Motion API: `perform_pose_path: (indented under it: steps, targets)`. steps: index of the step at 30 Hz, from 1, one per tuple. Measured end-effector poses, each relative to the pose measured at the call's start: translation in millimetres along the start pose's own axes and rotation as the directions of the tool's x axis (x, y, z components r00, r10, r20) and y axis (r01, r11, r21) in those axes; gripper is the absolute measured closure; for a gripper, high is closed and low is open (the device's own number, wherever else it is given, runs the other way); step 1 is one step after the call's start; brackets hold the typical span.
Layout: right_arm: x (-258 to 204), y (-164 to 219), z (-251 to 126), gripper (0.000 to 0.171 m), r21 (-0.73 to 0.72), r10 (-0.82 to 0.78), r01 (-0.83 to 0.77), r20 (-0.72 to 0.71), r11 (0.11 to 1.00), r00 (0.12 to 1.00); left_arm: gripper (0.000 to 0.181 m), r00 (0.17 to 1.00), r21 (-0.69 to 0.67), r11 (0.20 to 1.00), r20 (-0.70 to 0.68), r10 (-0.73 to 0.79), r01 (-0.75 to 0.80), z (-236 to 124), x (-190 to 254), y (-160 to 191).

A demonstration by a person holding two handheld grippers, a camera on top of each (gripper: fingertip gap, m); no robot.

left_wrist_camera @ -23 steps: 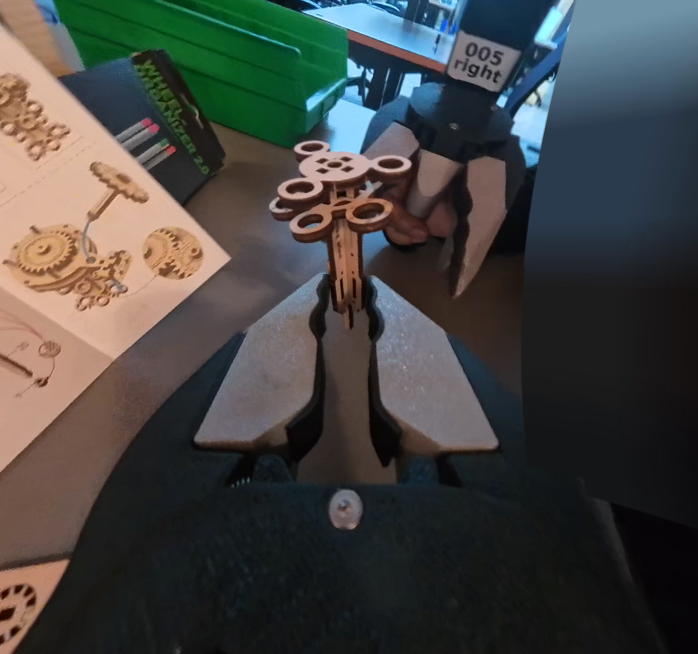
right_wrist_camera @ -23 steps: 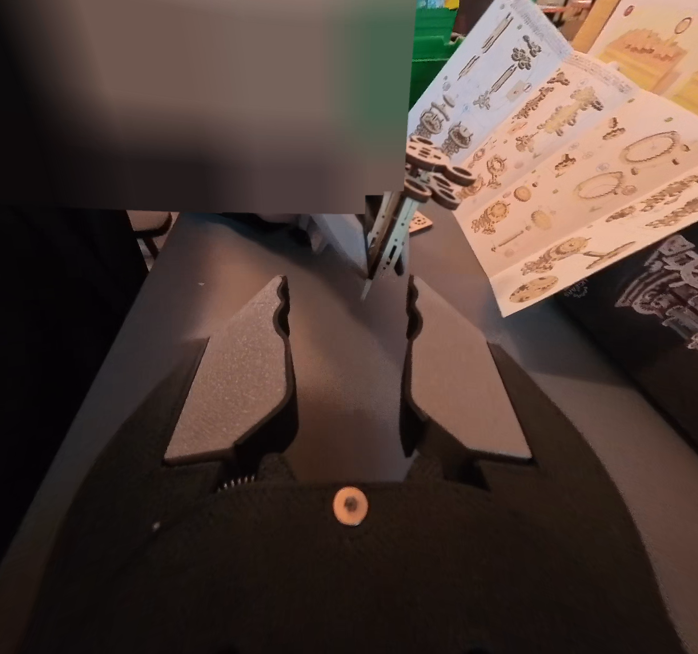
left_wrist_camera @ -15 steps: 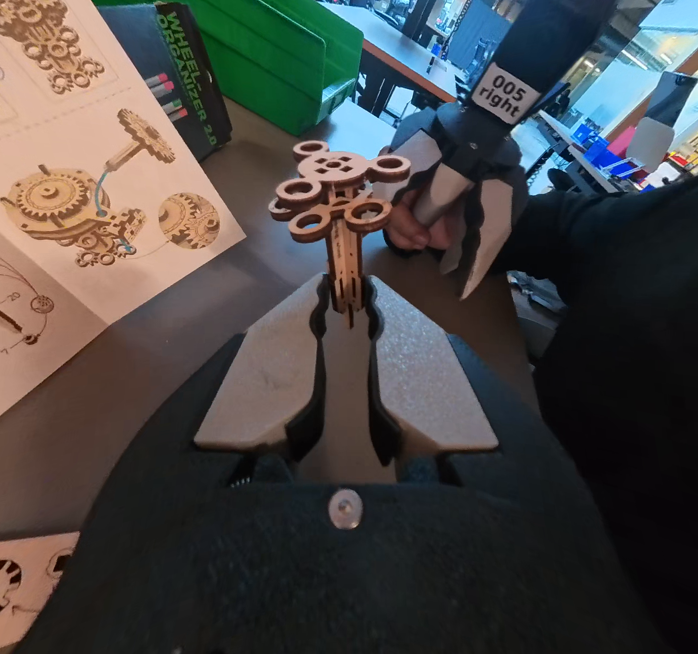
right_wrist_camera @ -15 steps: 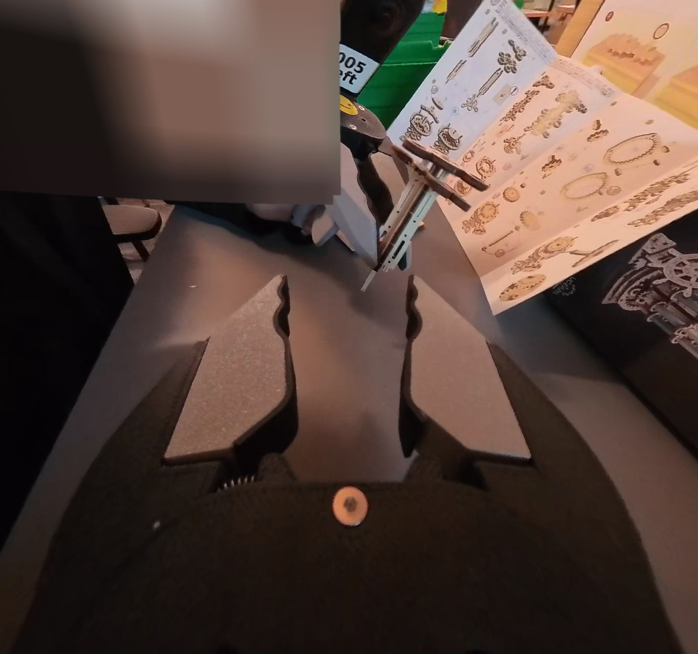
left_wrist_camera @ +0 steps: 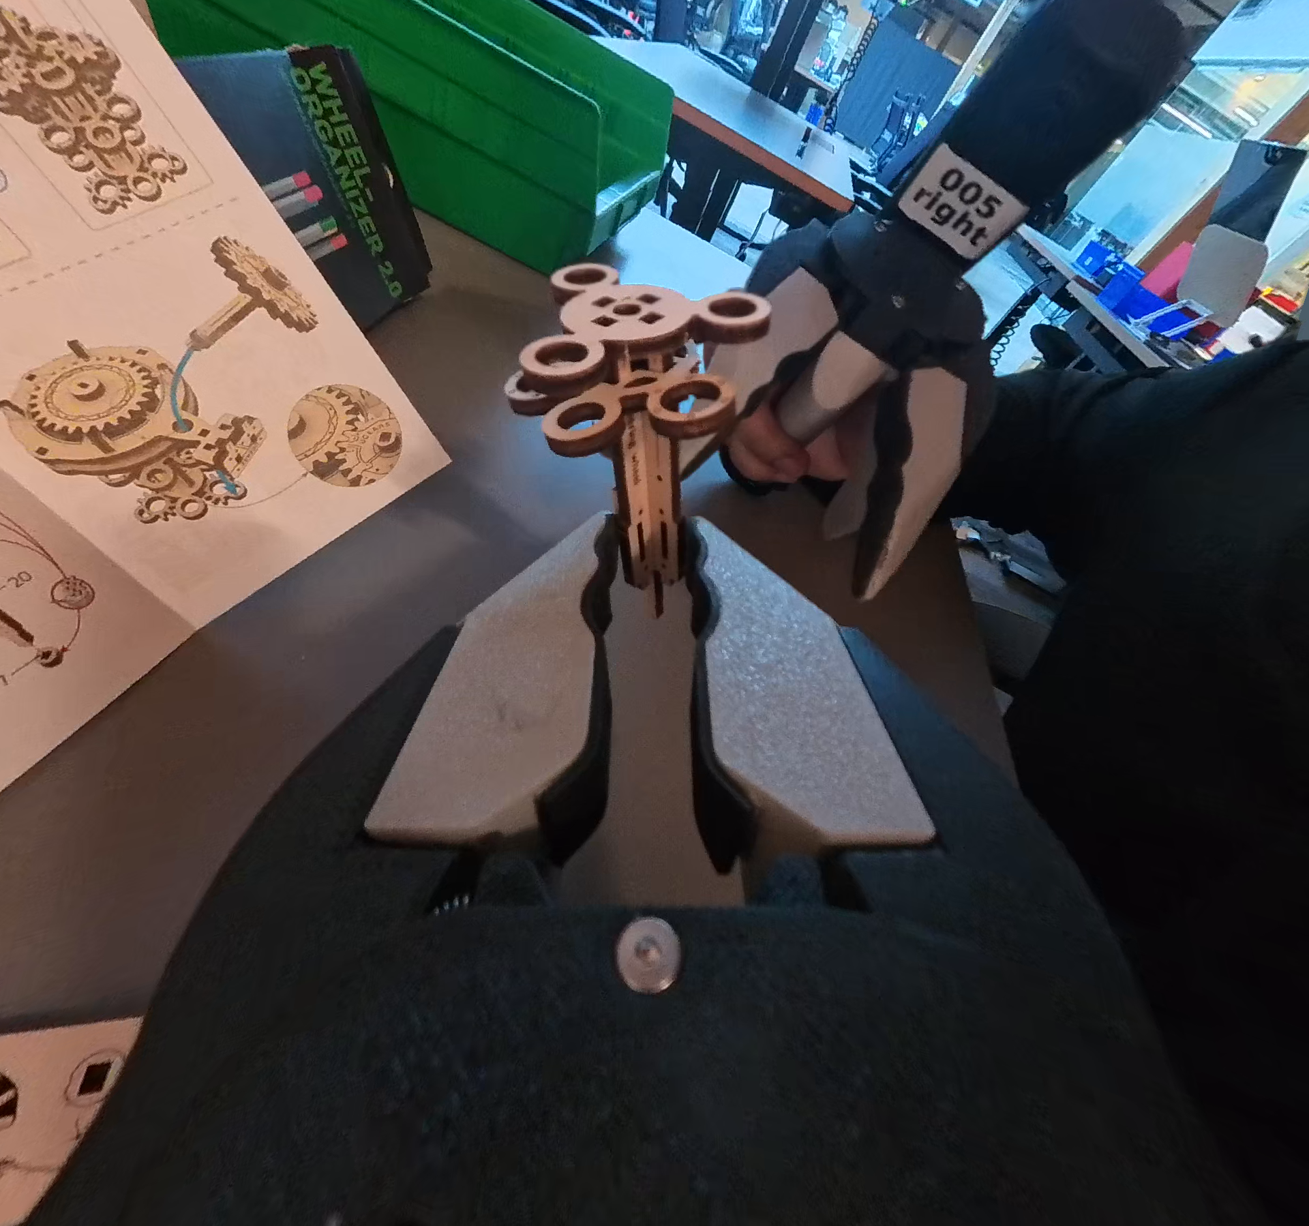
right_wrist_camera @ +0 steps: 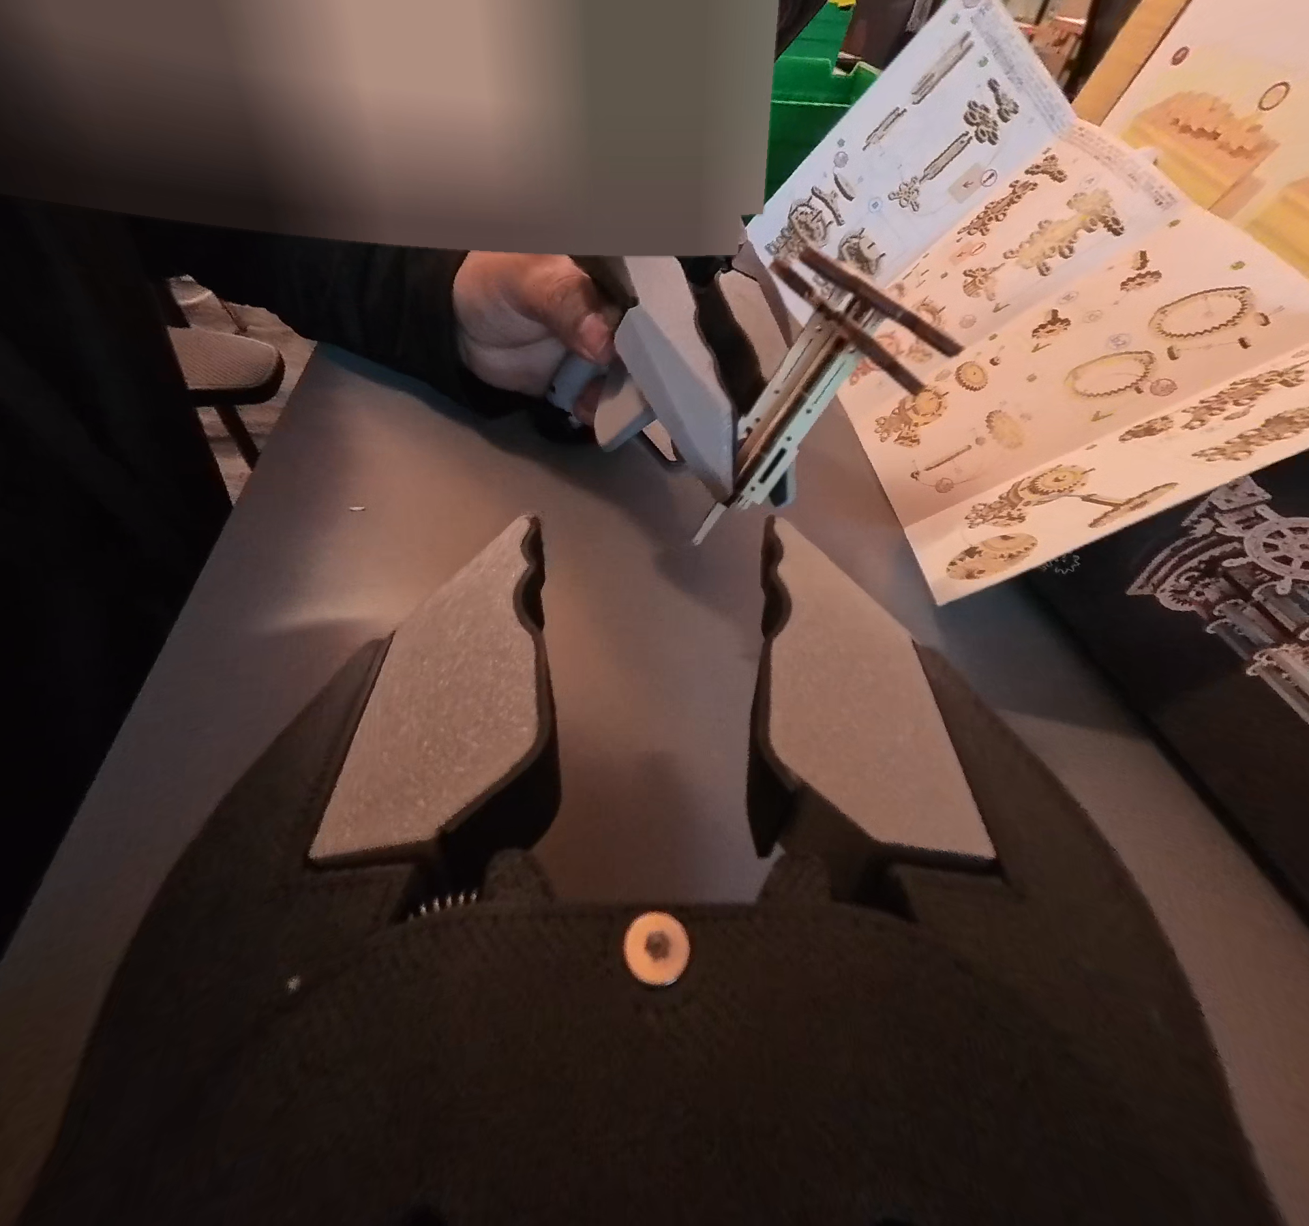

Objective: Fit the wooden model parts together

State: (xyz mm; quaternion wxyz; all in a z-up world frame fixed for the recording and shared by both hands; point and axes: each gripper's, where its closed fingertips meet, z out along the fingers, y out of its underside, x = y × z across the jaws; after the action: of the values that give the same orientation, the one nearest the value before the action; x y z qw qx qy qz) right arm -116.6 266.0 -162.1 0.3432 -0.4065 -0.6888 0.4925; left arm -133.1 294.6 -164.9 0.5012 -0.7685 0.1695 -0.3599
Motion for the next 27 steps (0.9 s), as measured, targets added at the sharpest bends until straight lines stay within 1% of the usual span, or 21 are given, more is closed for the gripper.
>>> perform_pose_path:
  steps: [5, 10, 14, 19, 27]
  targets:
    - [-6.9, 2.1, 3.2, 0.112, -0.017, -0.029, 0.029, 0.017, 0.999, 0.999, 0.165, 1.000, -0.006, 1.000, 0.007, 0.008, -0.008, 1.2, 0.0, 0.9]
    - [-10.1, 0.6, 4.0, 0.112, -0.004, -0.007, 0.007, 0.038, 1.000, 0.999, 0.166, 1.000, -0.002, 1.000, 0.012, 0.013, -0.013, 1.0, -0.3, 0.3]
    - [-11.7, -0.7, 4.3, 0.113, 0.007, 0.010, -0.010, 0.052, 1.000, 0.999, 0.166, 0.998, -0.017, 0.998, 0.028, 0.056, -0.055, 2.2, 0.5, 1.8]
    - [-12.3, -1.4, 4.0, 0.113, 0.011, 0.015, -0.015, 0.056, 1.000, 0.998, 0.165, 0.996, -0.033, 0.996, 0.034, 0.086, -0.085, 4.0, 2.5, 3.9]
    - [-15.8, -1.1, 4.9, 0.113, 0.004, -0.005, 0.005, 0.058, 1.000, 0.998, 0.166, 0.995, -0.036, 0.995, 0.040, 0.094, -0.093, 4.4, 2.6, 4.2]
